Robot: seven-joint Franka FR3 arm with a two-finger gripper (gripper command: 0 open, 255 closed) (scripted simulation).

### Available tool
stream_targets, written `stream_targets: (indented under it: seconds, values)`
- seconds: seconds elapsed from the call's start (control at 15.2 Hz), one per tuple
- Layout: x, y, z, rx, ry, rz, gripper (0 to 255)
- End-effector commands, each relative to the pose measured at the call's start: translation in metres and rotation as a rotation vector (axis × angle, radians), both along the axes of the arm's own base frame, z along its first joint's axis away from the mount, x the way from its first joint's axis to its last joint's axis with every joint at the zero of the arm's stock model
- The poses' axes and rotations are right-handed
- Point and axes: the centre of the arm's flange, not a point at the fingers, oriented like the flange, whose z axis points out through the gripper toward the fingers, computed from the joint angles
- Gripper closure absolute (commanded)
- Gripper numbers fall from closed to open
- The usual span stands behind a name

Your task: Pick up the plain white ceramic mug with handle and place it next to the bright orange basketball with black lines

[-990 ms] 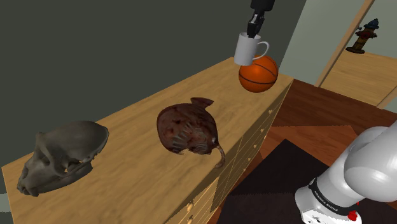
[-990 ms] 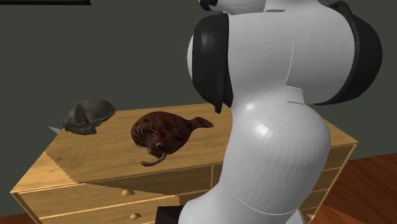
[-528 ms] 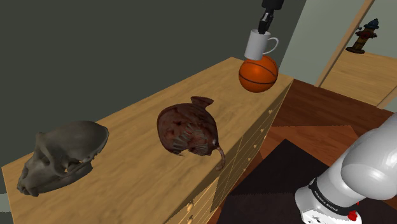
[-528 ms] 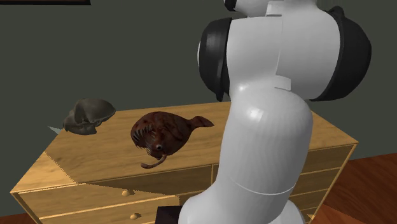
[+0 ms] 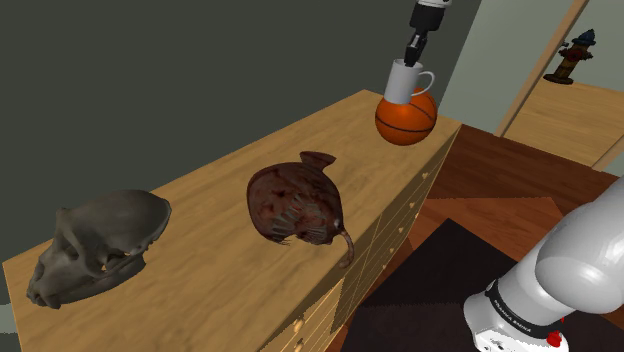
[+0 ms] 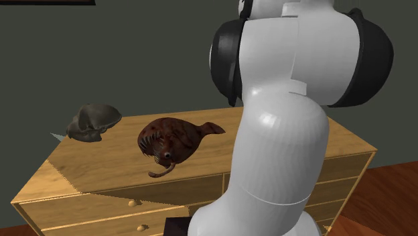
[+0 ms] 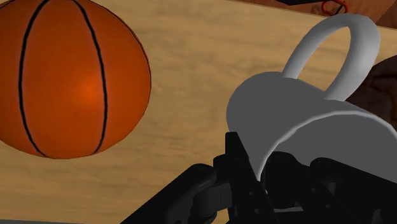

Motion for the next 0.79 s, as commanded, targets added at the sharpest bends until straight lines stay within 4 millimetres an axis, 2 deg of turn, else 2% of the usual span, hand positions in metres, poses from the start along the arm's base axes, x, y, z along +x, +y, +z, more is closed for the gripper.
stream_targets:
  seconds: [0.0, 0.73]
  values:
    - [0.0, 0.0, -0.011, 0.0, -0.001, 0.0, 255]
    - [0.0, 0.0, -0.069, 0.0, -0.001, 0.0, 255]
